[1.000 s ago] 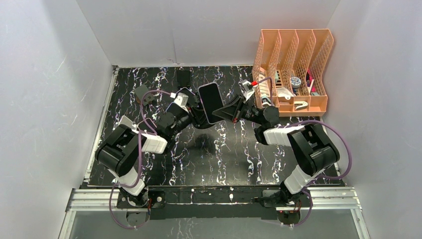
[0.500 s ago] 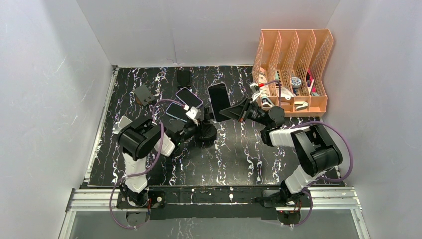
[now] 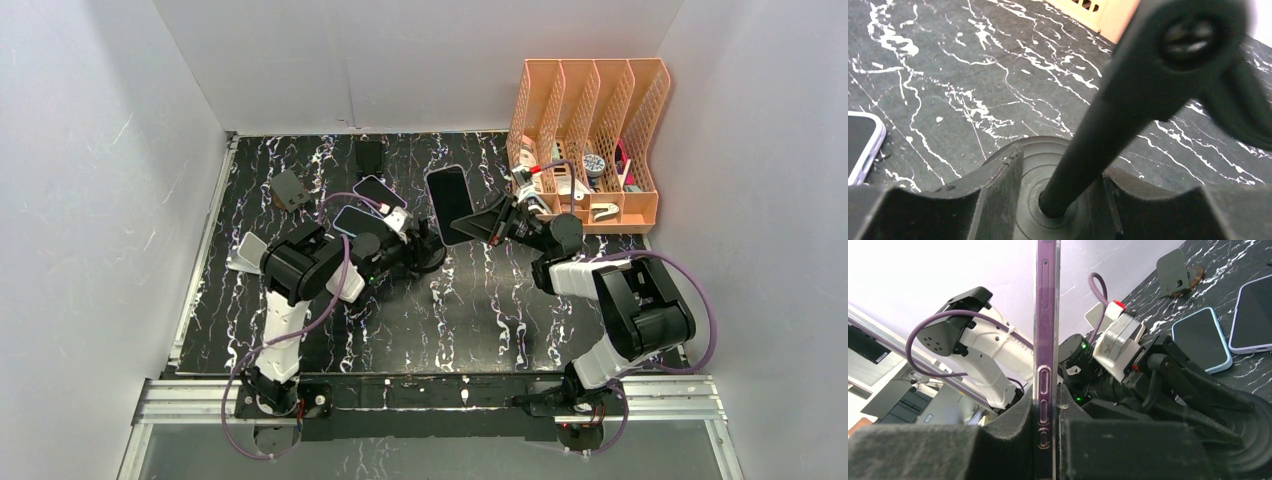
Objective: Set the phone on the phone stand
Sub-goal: Adjust the phone stand at the center of the board, then adjust the phone.
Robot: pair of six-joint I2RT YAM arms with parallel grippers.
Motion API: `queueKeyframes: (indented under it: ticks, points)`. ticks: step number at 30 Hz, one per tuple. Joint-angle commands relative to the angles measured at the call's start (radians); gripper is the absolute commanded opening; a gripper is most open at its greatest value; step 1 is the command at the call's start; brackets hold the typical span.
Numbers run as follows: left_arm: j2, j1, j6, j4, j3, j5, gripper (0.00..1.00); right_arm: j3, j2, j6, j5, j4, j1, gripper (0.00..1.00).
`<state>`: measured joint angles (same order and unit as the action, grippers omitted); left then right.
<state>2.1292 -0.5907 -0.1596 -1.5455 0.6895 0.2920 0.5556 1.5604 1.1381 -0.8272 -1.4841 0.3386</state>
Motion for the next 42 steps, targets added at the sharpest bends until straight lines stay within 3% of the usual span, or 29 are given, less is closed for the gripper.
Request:
queueKeyframes:
  ticks: [1,5,7,10,12,14,15,17,19,23,29,34,37,42]
  points:
    - [0.002,0.022,-0.064,-0.245,-0.020,-0.037,0.53,-0.013,-0.061,0.010,-0.054,-0.337,-0.024,0.01]
    - [-0.097,0.040,-0.075,-0.245,-0.114,-0.075,0.67,-0.017,-0.094,0.015,-0.105,-0.321,-0.041,0.01]
    - [-0.174,0.049,-0.089,-0.245,-0.169,-0.082,0.93,-0.010,-0.115,0.002,-0.140,-0.285,-0.042,0.01]
    - [-0.351,0.057,-0.121,-0.244,-0.277,-0.102,0.98,-0.003,-0.195,-0.059,-0.177,-0.161,-0.043,0.01]
    - [-0.482,0.061,-0.144,-0.236,-0.348,-0.144,0.98,0.007,-0.294,-0.182,-0.169,0.036,-0.043,0.01]
    - [-0.637,0.066,-0.183,-0.181,-0.396,-0.198,0.98,0.040,-0.428,-0.394,-0.094,0.444,-0.042,0.01]
    - [-0.723,0.066,-0.211,-0.098,-0.401,-0.222,0.98,0.085,-0.489,-0.505,0.010,0.661,-0.030,0.01]
    - [-0.898,0.061,-0.276,0.154,-0.358,-0.271,0.98,0.139,-0.580,-0.665,0.223,0.927,0.007,0.01]
    - [-1.043,0.044,-0.303,0.446,-0.255,-0.315,0.98,0.176,-0.622,-0.743,0.404,1.061,0.041,0.01]
    - [-1.170,0.027,-0.425,0.760,-0.068,-0.391,0.98,0.241,-0.637,-0.811,0.667,1.243,0.093,0.01]
    - [-1.079,-0.014,-0.600,1.086,0.204,-0.367,0.96,0.338,-0.554,-0.970,1.211,1.382,0.354,0.01]
    - [-0.971,-0.077,-0.592,1.343,0.420,-0.443,0.96,0.353,-0.496,-1.150,1.620,1.288,0.601,0.01]
    - [-0.867,-0.089,-0.570,1.491,0.526,-0.455,0.96,0.361,-0.464,-1.273,1.740,1.201,0.702,0.01]
    - [-0.813,-0.098,-0.573,1.574,0.584,-0.442,0.94,0.375,-0.410,-1.399,1.812,1.089,0.782,0.01]
